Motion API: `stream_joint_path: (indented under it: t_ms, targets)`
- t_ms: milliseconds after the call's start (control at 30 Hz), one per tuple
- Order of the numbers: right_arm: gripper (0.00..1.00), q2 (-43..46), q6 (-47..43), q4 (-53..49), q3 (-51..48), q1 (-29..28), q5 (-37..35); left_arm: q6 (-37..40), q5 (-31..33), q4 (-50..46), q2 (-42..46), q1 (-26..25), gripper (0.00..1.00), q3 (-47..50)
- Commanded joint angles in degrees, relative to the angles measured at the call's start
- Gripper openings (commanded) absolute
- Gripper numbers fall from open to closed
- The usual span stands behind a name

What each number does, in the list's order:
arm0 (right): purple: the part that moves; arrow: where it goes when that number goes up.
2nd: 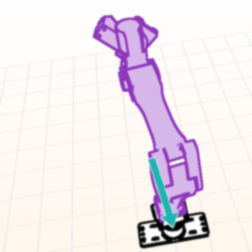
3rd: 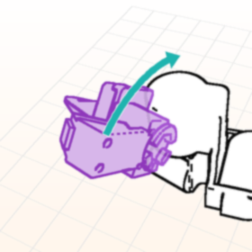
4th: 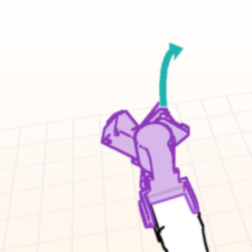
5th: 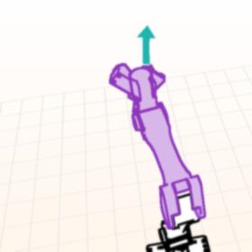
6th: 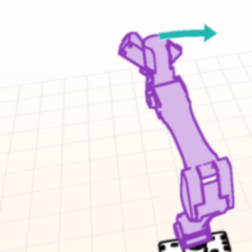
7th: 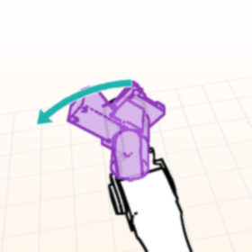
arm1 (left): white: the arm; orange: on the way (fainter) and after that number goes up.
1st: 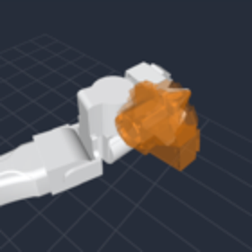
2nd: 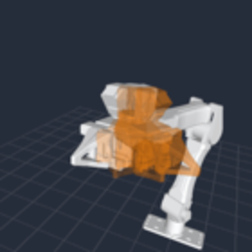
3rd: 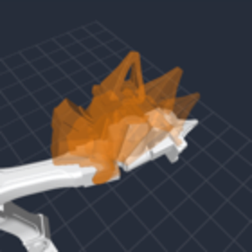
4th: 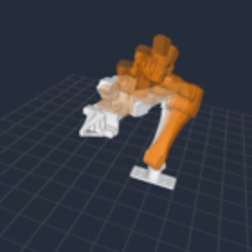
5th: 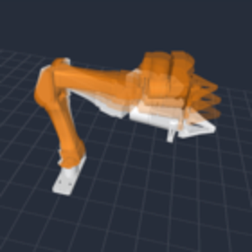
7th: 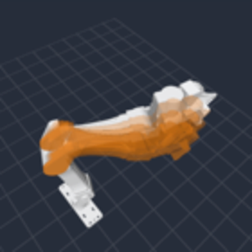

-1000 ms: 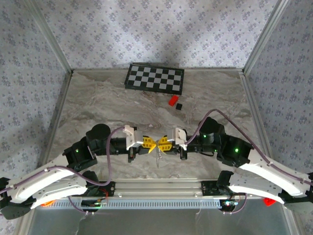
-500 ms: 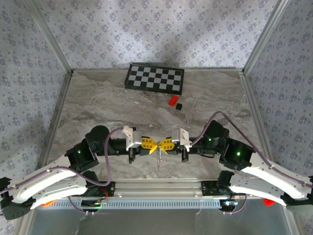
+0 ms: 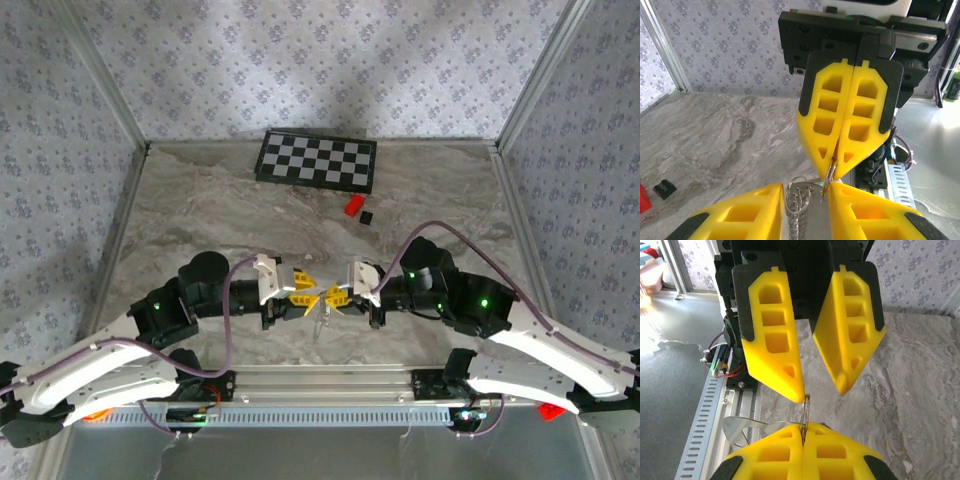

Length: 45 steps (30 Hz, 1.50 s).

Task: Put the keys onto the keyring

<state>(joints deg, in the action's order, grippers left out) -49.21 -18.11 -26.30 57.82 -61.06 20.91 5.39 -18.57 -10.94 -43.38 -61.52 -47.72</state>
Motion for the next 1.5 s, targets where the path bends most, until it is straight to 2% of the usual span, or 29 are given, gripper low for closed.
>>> stream_joint_path:
  t_ms: [0,533,833,1067,1233,1467]
  targets:
    - [0.0,-0.6,-2.1,-3.2,2.9,-0.5,0.1,2.4,1.3,-3.6,-1.4,0.0,0.27,-3.4]
    - [0.0,-2.7,-2.4,-1.0,2.6,-0.5,2.6,4.0,-0.5,-5.1,-2.5,0.0,0.21,-4.1]
    - [0.0,-2.1,-1.5,0.6,1.2,-0.7,3.1,4.3,-0.5,-2.6,0.0,-0.1,0.01,-2.3]
    - [0.0,-2.2,-0.7,1.9,0.2,-0.9,2.0,2.8,-2.0,1.3,0.8,-0.1,0.0,-0.5]
    - [0.2,-1.5,1.0,3.7,-0.9,-0.9,1.4,0.6,-2.3,6.4,2.4,-0.1,0.0,1.9]
    - [0.22,2.0,4.2,9.4,-4.9,-0.1,3.1,-1.1,-2.9,10.3,4.0,-0.1,0.0,3.4]
